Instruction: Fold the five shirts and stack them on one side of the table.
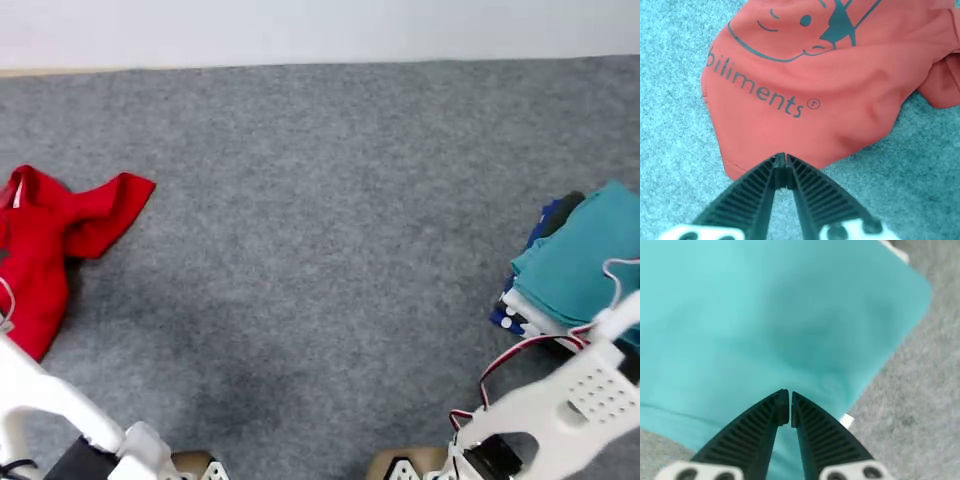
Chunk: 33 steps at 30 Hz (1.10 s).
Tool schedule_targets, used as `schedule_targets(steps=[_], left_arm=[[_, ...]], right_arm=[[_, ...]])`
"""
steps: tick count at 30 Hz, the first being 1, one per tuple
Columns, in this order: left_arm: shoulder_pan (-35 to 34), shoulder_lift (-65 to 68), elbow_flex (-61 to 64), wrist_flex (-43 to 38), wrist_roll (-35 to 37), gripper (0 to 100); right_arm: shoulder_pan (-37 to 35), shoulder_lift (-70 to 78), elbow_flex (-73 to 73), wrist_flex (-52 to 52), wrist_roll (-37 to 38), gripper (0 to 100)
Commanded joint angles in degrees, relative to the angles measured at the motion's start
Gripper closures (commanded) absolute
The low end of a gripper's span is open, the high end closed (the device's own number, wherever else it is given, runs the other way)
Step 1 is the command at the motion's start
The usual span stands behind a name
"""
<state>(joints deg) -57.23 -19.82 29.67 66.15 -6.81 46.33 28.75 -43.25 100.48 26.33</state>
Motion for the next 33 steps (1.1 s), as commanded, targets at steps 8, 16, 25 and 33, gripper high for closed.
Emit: schedule_targets(steps=[8,16,25,33], left_arm=[[1.8,-0.8,-1.0,0.2,-0.6,99],[1.8,-0.8,-1.1,0.1,-0.7,99],[1.8,-0.8,-1.2,0.1,-3.2,99],[3.1,-8.2,-2.2,2.6,-4.0,99]], right_arm=[[-2.0,-16.7,19.3,2.4,0.9,98.8],[-2.0,-19.6,37.5,-7.5,0.8,98.8],[-7.1,-26.1,28.8,0.4,0.4,98.8],[-15.3,-34.2,31.1,2.2,-3.5,98.8]])
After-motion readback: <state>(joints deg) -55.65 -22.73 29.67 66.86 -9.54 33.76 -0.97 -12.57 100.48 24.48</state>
